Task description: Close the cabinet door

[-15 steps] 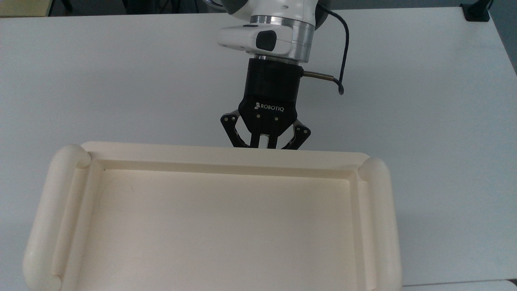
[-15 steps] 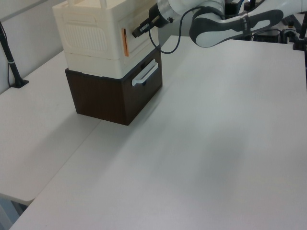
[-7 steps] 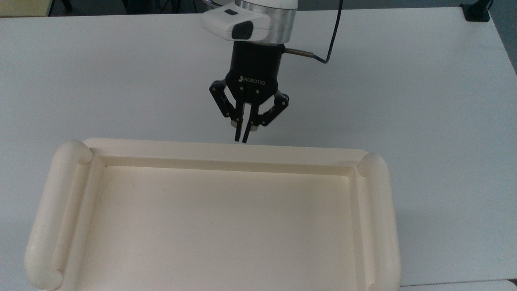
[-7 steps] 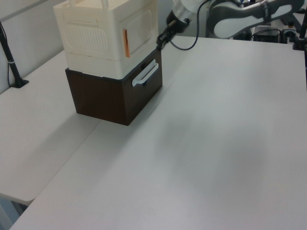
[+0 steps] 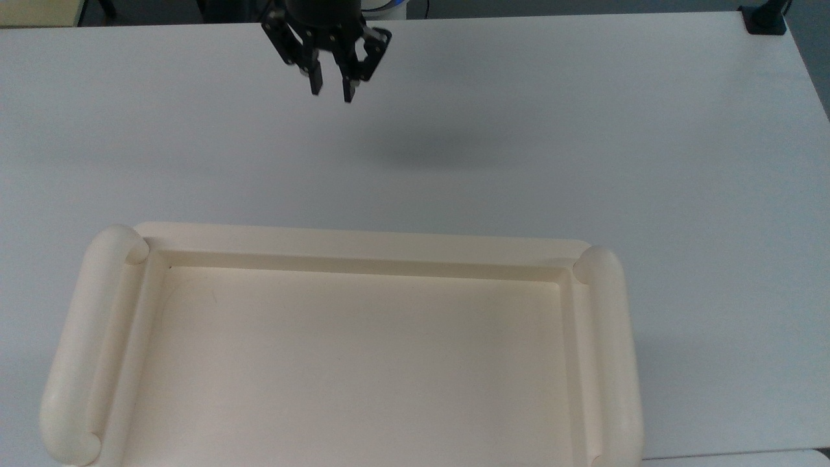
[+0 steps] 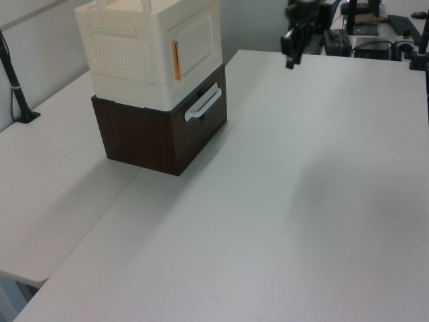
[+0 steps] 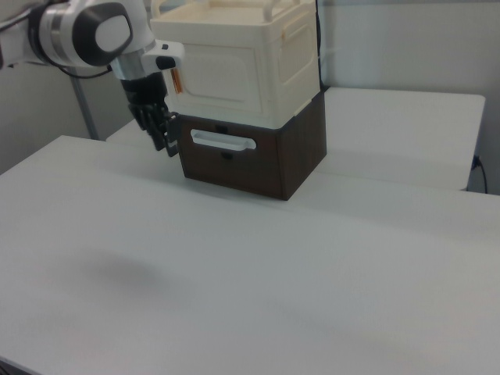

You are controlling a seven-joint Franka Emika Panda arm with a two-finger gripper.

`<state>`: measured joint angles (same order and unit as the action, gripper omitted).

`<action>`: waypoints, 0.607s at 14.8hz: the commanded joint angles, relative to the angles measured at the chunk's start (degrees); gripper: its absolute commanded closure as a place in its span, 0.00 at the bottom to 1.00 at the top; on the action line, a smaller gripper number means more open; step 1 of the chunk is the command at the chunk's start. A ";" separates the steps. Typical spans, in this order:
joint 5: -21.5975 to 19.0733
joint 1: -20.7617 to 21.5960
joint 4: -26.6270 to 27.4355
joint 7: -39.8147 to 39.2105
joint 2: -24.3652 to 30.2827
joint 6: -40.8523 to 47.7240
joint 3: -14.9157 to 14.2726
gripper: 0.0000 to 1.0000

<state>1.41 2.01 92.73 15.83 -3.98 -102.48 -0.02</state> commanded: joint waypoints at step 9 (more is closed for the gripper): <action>-1.59 -1.30 3.17 -5.72 6.54 10.73 -1.91 0.00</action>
